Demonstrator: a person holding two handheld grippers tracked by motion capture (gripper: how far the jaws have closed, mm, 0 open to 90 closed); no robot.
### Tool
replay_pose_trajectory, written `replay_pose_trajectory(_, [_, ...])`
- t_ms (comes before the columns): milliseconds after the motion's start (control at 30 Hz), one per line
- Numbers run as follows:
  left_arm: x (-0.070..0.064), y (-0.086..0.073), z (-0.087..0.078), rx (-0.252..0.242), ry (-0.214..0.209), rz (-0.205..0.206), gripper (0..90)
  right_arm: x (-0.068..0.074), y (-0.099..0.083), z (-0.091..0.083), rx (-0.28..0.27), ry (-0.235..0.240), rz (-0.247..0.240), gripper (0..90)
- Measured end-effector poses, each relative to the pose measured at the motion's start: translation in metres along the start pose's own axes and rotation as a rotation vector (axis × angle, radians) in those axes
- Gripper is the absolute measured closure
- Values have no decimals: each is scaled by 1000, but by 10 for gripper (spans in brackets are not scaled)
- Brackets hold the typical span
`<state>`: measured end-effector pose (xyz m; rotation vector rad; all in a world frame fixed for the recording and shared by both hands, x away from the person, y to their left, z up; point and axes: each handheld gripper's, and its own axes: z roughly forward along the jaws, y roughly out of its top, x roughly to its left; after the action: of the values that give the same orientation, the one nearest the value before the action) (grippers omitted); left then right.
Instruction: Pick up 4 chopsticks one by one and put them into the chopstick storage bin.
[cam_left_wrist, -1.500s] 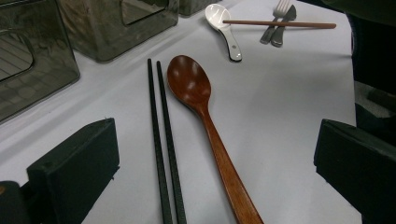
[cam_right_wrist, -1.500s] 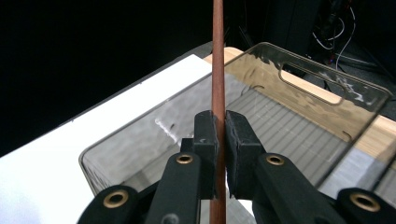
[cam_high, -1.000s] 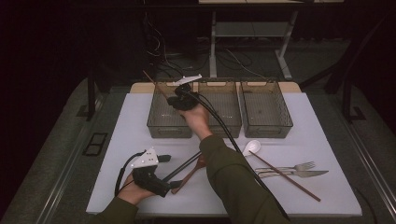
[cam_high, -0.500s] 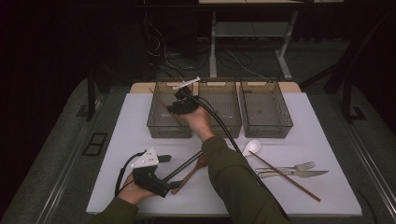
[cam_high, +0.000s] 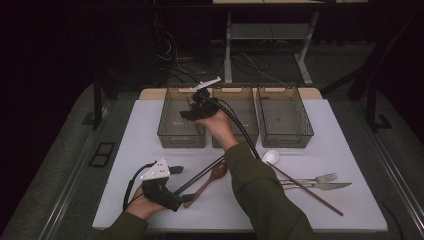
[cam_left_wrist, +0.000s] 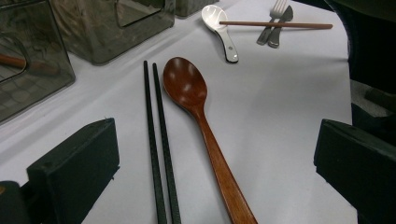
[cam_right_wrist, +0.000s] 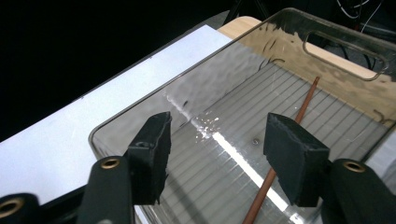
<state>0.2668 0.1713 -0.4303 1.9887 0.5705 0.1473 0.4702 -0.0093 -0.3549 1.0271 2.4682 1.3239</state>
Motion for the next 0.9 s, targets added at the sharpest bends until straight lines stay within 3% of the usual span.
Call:
replay_pose_trajectory(167, [0,0,0,2,-1,-1,0,-3,-2,-14,1,19,-20,348])
replay_pose_trajectory(533, [0,0,2,6,3,-3,0,-15,-6,-51,-34,0,-21,203])
replay_pose_trajectory(667, [0,0,2,6,2,-7,0,-15,-8,-61,-19,2,-43,149])
replay_pose_trajectory(900, [0,0,2,5,3,-5,0,-16,-13,-78,-20,8,-55,139])
